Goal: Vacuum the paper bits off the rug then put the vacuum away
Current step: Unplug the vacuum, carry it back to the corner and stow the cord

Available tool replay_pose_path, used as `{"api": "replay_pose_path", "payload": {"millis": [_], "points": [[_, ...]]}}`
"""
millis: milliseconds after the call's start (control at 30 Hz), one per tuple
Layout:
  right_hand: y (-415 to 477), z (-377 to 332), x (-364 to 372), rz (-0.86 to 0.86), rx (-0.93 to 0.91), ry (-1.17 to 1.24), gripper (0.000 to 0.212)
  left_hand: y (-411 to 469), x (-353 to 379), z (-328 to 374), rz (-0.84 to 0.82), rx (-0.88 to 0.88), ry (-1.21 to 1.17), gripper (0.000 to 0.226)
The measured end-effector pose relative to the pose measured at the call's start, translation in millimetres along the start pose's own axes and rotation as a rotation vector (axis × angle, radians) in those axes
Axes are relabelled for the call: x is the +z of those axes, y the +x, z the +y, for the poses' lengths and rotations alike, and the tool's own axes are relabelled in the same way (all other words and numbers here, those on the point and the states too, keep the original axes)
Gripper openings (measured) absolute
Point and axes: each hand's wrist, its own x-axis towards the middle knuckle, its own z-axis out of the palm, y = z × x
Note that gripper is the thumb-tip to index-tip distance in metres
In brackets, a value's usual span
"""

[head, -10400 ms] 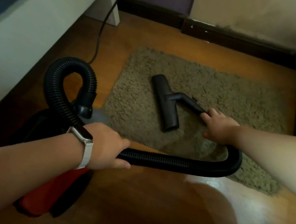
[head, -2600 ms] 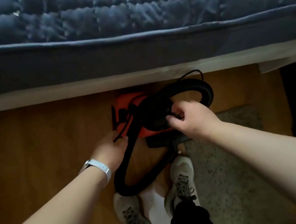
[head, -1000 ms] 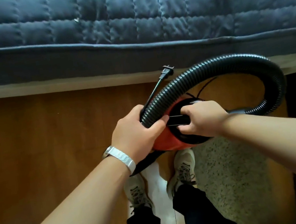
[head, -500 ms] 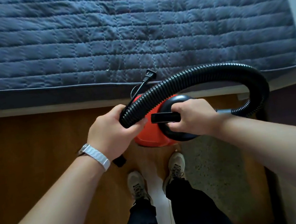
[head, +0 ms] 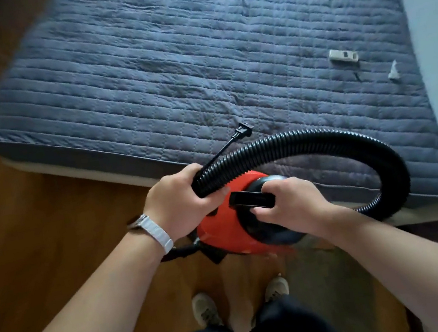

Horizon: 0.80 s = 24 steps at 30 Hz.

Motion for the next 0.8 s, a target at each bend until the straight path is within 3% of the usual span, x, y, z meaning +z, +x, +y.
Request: {"api": "replay_pose_path", "payload": {"millis": [167, 533, 800], "points": [[-6.4, -56.7, -27.9, 0.022, -0.067, -0.036, 0.040, -20.2, -54.6, -19.5, 0.102, -0.008, -0.056, 0.052], [17.4, -175.3, -65.8, 0.085, -0.172, 0.010, 0.037, -43.1, -151.9, -78.5, 0.236, -0.043, -0.105, 0.045], [98.0, -220.7, -82.8, 0.011, -0.272, 0.056, 0.038, -12.1, -194.9, -121.2, 0.270, -0.209, -0.016, 0.047]]}}
